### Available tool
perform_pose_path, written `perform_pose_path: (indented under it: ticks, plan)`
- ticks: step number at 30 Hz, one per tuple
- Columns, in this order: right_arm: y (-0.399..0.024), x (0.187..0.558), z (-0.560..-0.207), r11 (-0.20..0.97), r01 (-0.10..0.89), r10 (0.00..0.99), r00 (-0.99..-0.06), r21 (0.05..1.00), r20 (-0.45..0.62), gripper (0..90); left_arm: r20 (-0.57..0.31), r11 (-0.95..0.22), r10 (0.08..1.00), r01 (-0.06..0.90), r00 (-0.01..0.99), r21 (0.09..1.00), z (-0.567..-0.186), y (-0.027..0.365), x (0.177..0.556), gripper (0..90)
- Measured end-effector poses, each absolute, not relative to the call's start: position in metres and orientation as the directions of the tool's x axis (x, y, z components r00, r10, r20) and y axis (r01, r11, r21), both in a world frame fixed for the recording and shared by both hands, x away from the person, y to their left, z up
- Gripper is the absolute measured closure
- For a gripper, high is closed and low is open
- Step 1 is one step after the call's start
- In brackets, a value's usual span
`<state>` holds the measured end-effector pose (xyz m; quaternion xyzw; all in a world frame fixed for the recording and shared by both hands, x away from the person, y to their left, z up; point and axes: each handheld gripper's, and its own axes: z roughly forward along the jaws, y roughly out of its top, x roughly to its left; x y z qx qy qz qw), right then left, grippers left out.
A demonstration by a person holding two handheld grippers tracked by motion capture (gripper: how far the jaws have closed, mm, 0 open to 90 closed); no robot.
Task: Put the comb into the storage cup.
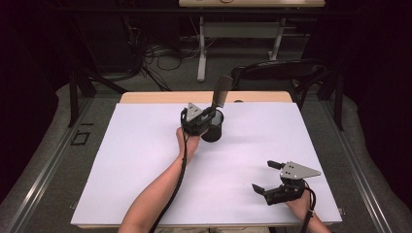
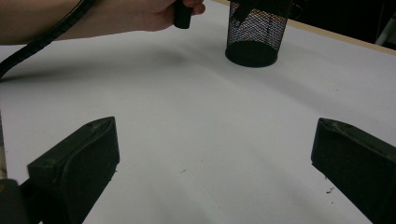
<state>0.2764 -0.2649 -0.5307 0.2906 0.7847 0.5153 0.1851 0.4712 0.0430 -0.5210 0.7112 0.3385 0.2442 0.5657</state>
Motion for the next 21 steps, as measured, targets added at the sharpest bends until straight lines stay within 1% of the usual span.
perform_pose_path:
  ticks: [2, 3, 5, 6, 8, 11, 14, 18, 21]
  plan:
    - [-0.265, 0.276, -0.531, 0.300, 0.265, 0.647, -0.763, 0.916, 0.009, 0.7, -0.024, -0.137, 0.752, 0.191, 0.659, 0.972, -0.521, 0.043, 0.470, 70.2]
    - [-0.265, 0.276, -0.531, 0.300, 0.265, 0.646, -0.763, 0.916, 0.009, 0.7, -0.020, -0.134, 0.745, 0.179, 0.666, 0.975, -0.520, 0.043, 0.470, 67.2]
    - [-0.265, 0.276, -0.531, 0.301, 0.261, 0.646, -0.764, 0.917, 0.006, 0.7, -0.007, -0.148, 0.739, 0.173, 0.674, 0.974, -0.519, 0.043, 0.469, 55.8]
    - [-0.265, 0.276, -0.530, 0.301, 0.261, 0.646, -0.764, 0.917, 0.006, 0.7, -0.013, -0.144, 0.729, 0.173, 0.685, 0.974, -0.519, 0.043, 0.468, 51.9]
    - [-0.265, 0.276, -0.530, 0.301, 0.261, 0.646, -0.763, 0.917, 0.005, 0.7, -0.003, -0.149, 0.737, 0.166, 0.676, 0.975, -0.516, 0.044, 0.466, 42.8]
    - [-0.265, 0.276, -0.530, 0.300, 0.261, 0.646, -0.763, 0.917, 0.006, 0.7, 0.001, -0.149, 0.743, 0.163, 0.669, 0.975, -0.512, 0.047, 0.464, 34.6]
    - [-0.265, 0.276, -0.530, 0.301, 0.261, 0.645, -0.764, 0.917, 0.006, 0.7, 0.004, -0.159, 0.740, 0.169, 0.672, 0.973, -0.509, 0.052, 0.463, 29.7]
    - [-0.265, 0.276, -0.530, 0.301, 0.262, 0.646, -0.763, 0.917, 0.006, 0.7, 0.013, -0.176, 0.740, 0.174, 0.672, 0.969, -0.503, 0.058, 0.460, 19.7]
    - [-0.265, 0.276, -0.531, 0.301, 0.263, 0.647, -0.763, 0.916, 0.007, 0.7, 0.014, -0.189, 0.737, 0.187, 0.675, 0.964, -0.501, 0.063, 0.458, 15.6]
